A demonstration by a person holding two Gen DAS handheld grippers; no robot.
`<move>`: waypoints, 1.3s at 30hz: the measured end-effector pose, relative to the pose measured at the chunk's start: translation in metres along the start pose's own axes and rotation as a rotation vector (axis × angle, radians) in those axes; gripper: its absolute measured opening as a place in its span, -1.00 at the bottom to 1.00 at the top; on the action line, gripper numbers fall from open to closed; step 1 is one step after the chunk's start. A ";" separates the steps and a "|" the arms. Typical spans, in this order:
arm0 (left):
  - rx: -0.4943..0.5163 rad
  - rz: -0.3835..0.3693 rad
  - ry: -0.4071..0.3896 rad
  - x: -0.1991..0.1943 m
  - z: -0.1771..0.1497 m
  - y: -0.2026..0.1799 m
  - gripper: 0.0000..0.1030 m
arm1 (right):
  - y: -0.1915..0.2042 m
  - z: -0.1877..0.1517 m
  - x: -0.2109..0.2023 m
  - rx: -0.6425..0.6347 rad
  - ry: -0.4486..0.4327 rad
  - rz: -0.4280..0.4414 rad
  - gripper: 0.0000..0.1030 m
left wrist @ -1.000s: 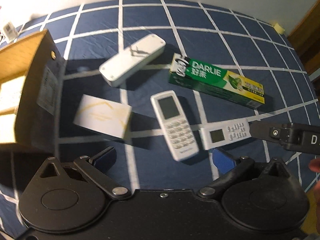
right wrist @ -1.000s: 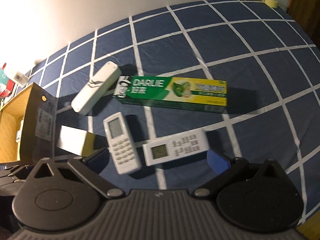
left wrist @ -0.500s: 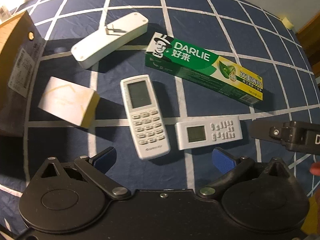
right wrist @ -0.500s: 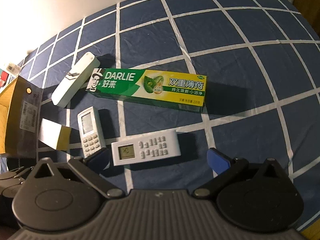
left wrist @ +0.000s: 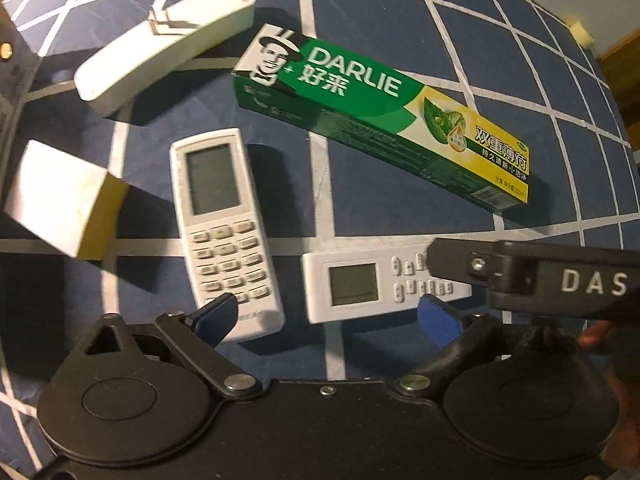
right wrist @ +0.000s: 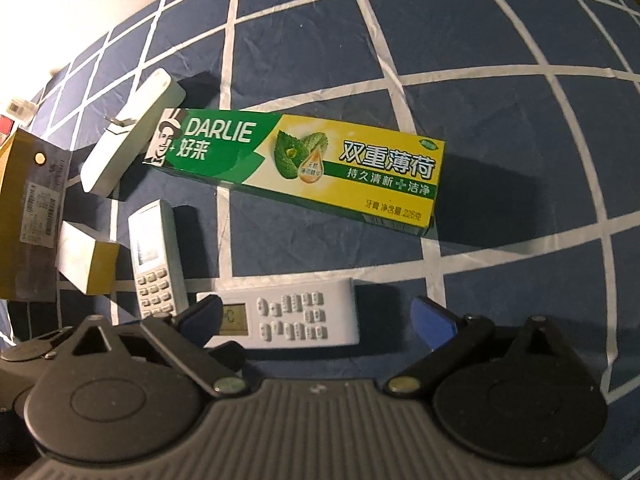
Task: Organize objects
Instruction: 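Move both grippers toward the small white remote with an LCD screen, then close the left gripper on the LCD remote while the right gripper grasps its other end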
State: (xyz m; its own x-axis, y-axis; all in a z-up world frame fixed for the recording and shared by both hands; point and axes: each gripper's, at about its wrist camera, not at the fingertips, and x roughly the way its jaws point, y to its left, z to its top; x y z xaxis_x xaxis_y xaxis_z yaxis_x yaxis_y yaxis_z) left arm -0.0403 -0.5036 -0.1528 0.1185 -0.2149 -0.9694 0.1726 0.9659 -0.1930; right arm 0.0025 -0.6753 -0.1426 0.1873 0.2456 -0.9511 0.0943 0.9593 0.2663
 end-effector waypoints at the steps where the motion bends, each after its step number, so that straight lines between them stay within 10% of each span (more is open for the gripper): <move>1: -0.001 -0.001 0.004 0.002 0.001 -0.001 0.78 | -0.001 0.002 0.003 -0.003 0.003 0.000 0.95; 39: -0.027 -0.047 0.076 0.026 0.009 -0.009 0.57 | -0.001 0.014 0.029 -0.018 0.095 0.030 0.78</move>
State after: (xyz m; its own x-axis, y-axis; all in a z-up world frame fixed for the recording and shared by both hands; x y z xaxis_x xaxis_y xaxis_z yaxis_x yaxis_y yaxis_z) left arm -0.0299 -0.5193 -0.1753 0.0365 -0.2496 -0.9677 0.1500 0.9587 -0.2417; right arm 0.0218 -0.6706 -0.1686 0.0958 0.2853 -0.9536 0.0724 0.9535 0.2925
